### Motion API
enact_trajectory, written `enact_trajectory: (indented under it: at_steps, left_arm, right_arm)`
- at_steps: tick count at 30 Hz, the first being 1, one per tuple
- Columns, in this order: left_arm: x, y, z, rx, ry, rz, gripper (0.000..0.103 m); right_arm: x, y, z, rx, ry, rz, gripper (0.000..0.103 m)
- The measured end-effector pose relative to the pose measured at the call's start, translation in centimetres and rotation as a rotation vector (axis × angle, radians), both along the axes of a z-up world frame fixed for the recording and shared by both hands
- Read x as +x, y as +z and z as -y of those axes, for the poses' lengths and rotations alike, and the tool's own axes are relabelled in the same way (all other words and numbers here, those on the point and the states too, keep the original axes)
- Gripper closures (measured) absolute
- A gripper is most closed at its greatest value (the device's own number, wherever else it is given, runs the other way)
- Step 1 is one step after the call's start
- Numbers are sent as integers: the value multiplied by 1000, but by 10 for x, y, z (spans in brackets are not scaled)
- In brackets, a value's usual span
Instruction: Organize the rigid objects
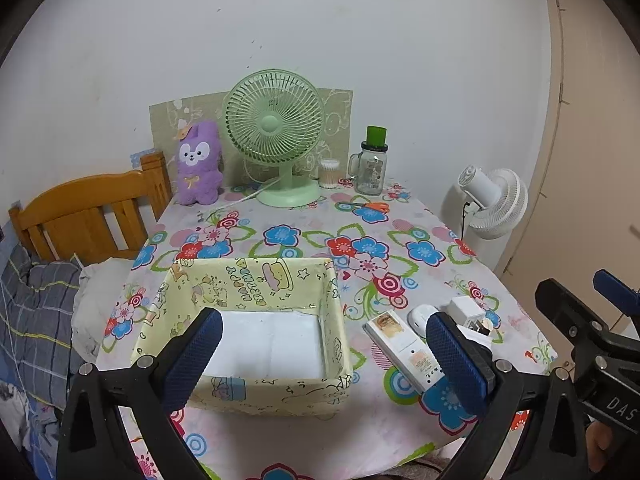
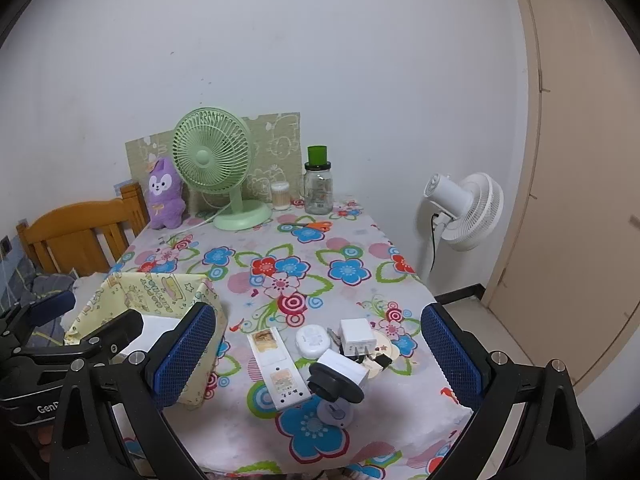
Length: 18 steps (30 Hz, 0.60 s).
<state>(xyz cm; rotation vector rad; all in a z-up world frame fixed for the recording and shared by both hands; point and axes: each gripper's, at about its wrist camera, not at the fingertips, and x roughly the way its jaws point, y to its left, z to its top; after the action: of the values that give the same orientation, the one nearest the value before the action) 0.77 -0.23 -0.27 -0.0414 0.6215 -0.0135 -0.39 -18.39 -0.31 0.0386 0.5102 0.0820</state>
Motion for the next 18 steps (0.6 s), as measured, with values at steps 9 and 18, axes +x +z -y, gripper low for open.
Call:
enact_trajectory:
  at_steps: [9,18]
  left_arm:
    - [4,1,2,3,-7,5,1]
    - [12,2,8,14,-15,11,1]
  right_arm:
    - [2,3,2,-5,-15,7,0]
    - [8,2,5,12,-27,4,0]
